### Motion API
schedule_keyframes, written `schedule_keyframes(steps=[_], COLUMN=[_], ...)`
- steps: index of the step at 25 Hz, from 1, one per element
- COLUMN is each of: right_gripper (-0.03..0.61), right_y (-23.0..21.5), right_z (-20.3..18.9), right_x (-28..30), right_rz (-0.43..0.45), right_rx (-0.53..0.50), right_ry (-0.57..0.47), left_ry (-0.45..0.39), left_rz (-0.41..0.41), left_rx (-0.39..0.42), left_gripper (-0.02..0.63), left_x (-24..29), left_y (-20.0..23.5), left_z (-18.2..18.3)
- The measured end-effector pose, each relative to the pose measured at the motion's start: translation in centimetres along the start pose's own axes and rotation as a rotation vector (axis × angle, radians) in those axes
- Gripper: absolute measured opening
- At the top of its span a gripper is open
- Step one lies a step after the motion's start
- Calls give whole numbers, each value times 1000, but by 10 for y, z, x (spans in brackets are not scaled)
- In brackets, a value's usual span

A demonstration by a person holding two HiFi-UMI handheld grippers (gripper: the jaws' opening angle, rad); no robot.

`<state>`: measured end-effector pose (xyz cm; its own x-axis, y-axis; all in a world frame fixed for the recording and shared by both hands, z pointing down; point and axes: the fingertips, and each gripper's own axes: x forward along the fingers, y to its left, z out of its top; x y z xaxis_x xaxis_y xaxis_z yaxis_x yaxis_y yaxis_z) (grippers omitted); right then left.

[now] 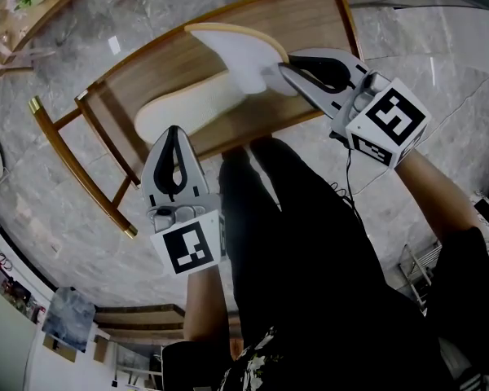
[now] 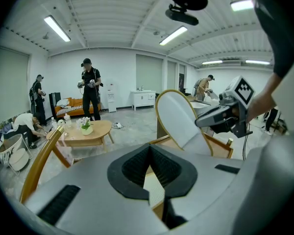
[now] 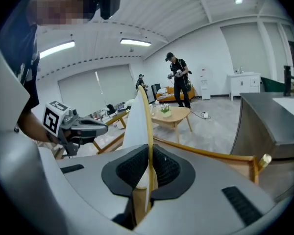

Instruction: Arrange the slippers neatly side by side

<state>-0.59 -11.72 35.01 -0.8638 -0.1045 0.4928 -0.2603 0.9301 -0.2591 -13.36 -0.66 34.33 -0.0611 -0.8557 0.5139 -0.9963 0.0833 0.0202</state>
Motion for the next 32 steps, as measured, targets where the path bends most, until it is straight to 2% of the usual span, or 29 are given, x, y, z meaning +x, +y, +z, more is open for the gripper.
schedule_keyframes(steps=[3,8,17,32], right_gripper=[23,23,23,23], right_y=[-5,-10,-16,-35], right_z=[-6,-23,-48,-79], right_x=[2,8,10,18], right_rz=[25,42,36,-47], right_rx=[98,185,245,303], right_ry=[9,44,97,162], left_ry=[6,15,25,38], left_rz=[-2,-9,-24,-32], left_rx=[0,-2,-2,-9], left_gripper=[-12,-12,-12,-12], left_x=[2,5,9,10], left_y=[0,-2,-7,-9], left_z=[-1,-5,-8,-12])
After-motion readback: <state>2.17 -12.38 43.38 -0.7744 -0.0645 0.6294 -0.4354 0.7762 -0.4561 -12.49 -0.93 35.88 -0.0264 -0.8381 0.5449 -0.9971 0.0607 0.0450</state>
